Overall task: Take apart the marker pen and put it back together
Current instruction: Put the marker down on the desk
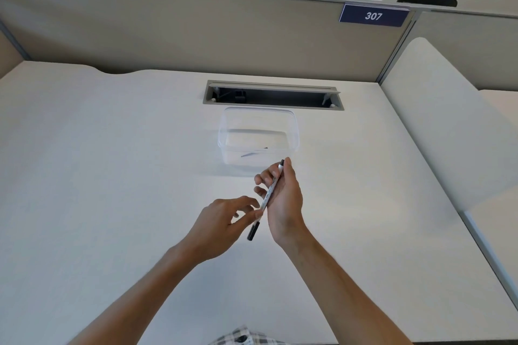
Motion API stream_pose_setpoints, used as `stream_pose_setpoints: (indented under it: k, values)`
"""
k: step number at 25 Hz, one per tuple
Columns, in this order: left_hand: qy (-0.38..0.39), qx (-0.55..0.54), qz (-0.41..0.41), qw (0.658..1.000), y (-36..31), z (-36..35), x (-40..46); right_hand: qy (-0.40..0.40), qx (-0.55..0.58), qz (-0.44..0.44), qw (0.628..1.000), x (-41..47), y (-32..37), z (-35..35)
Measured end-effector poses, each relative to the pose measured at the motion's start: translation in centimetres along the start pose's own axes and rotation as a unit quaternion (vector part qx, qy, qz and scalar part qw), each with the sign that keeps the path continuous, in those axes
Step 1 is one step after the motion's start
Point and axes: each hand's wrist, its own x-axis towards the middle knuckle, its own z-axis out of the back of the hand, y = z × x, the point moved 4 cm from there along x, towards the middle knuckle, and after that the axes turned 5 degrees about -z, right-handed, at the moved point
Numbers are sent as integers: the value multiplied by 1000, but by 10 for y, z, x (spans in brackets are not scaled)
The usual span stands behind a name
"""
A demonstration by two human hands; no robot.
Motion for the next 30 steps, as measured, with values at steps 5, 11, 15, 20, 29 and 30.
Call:
stream_pose_setpoints:
  k: [5, 11, 15, 20, 29, 30]
  values:
    - [-29, 110, 24, 993, 45, 3, -10, -43, -7, 39, 998, 9, 1, 11]
    - [-38, 245, 57, 967, 90, -2, -18, -39, -148, 152, 976, 13, -2, 11]
    - [-20, 257, 101, 961, 111, -10, -22, -38, -209, 177, 961, 19, -17, 14]
    - [-34, 251, 106, 962, 117, -16, -24, -35, -226, 187, 955, 25, -30, 21]
    - [-50, 251, 103, 961, 121, -17, -26, -20, -246, 243, 938, 22, -42, 25]
    - [-50, 250, 103, 961, 121, -17, -27, -20, -246, 244, 938, 22, -43, 25]
